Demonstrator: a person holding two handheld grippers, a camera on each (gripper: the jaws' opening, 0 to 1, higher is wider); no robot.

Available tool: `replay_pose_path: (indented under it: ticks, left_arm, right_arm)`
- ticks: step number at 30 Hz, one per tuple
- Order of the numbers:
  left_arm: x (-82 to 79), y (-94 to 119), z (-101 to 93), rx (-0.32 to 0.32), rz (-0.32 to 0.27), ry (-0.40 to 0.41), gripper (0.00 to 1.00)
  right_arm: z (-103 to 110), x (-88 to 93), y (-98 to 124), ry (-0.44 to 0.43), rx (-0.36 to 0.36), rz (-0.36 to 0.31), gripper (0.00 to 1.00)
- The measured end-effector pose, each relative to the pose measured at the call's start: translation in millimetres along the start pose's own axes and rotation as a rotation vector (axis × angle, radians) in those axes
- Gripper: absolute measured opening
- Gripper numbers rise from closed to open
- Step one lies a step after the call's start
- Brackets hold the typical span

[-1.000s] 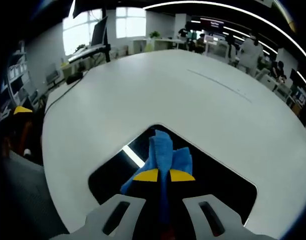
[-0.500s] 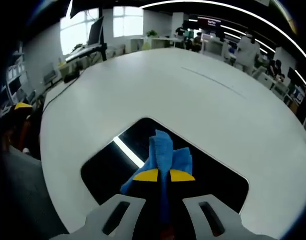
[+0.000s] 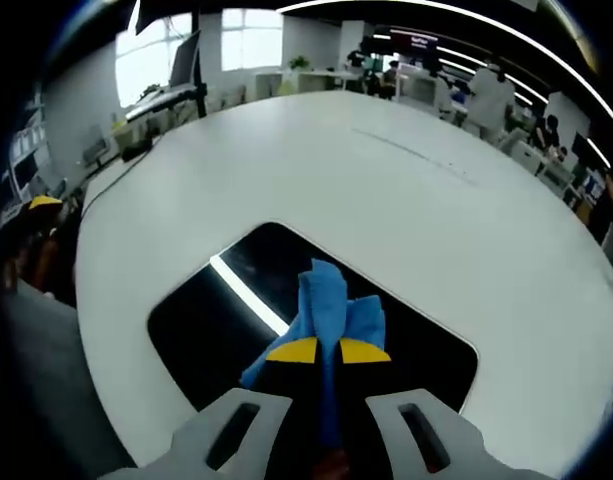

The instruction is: Wipe the mirror surface with the cleaning cloth until all visible marks leave the cleaned area.

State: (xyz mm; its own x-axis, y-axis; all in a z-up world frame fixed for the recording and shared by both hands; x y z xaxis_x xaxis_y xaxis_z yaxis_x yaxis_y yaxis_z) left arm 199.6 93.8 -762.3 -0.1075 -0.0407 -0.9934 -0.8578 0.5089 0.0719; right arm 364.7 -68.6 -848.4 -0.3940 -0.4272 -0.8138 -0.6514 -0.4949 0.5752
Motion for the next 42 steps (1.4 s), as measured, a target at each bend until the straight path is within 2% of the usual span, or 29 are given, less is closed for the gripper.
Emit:
replay_pose_path:
  ticks: [16,42]
  left_arm:
    - [-0.4,-0.3,0.4,0.001,-0.004,-0.001,0.96]
    - [0.5,-0.3,0.8,-0.003,0.001,-0.003,0.96]
  right_arm:
    - [-27.6,14.7,14.4,-0.017,0.052,0.013,0.0]
    - [-48.7,31.7,41.5,-0.052,0.114,0.024,0.0]
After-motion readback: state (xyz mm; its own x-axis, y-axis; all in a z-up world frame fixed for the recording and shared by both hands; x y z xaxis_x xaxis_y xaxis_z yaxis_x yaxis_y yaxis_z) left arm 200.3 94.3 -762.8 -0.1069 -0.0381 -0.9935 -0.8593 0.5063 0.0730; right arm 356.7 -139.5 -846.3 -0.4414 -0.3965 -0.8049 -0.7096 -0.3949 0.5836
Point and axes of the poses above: the point that each gripper's makers call its tool centre point, and the gripper's own axes: y roughly backward along the fingers, z roughly to its left, x roughly out of its underside, the point moved 3 cm from there along y, roughly backward along the fingers, and after that the axes turned 14 degrees about -z, right-handed, at the moved point
